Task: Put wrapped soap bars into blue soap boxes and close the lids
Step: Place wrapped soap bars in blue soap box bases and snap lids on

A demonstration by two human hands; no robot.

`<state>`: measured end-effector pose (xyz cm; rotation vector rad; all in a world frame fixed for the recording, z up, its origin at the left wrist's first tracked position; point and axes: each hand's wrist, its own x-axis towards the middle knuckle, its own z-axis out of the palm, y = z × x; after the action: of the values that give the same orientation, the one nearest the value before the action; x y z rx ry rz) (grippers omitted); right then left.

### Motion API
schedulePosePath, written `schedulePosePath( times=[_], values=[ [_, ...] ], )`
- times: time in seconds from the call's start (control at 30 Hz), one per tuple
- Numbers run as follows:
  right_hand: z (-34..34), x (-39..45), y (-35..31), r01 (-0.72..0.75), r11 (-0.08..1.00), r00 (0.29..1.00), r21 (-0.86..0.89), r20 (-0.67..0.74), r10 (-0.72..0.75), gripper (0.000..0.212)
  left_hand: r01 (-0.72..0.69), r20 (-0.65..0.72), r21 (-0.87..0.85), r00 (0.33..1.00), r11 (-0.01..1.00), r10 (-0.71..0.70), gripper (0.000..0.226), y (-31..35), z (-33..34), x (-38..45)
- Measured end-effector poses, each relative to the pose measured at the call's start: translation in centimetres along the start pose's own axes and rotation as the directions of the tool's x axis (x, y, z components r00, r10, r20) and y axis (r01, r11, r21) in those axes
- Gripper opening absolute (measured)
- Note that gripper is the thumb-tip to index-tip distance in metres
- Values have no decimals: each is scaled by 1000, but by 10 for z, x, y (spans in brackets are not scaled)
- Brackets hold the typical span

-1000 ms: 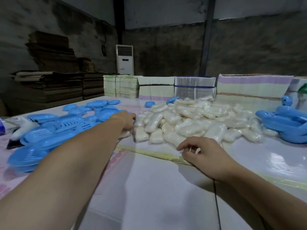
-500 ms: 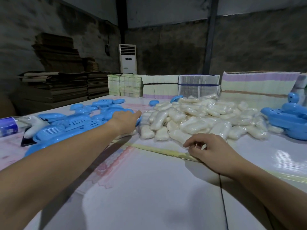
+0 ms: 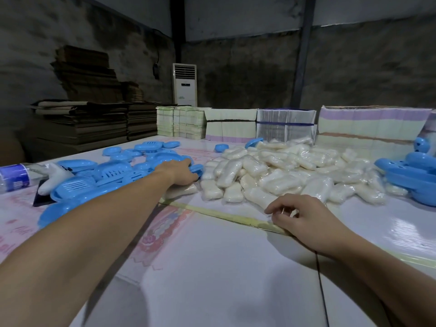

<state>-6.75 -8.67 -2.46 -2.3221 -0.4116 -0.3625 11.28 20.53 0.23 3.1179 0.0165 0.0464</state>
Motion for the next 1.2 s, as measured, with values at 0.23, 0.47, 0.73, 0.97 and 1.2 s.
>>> schedulePosePath(
  times=[0.23,0.47,0.73,0.97,1.2],
  values=[
    [-1,0,-1,15,999,1000,-29,11,-14,23,-33,-155,94,987,995,48,63,-6,-4,-22],
    [-2,-1,-1,14,1000,1000,0,-5,-14,24,-229,-521,59,823,972,226,29,20,-6,-57],
    [-14,4,9,-49,994,946,96,-316,77,29,-553,-315,-484,833,678,455,25,103,-24,-112],
    [-34,3,30,-153,987,886,49,-436,159,27,-633,-108,-464,734,619,670,34,124,19,-132],
    [-31,7,33,-220,974,901,-48,-394,183,23,-627,-281,-635,732,451,621,35,108,14,-127]
  ],
)
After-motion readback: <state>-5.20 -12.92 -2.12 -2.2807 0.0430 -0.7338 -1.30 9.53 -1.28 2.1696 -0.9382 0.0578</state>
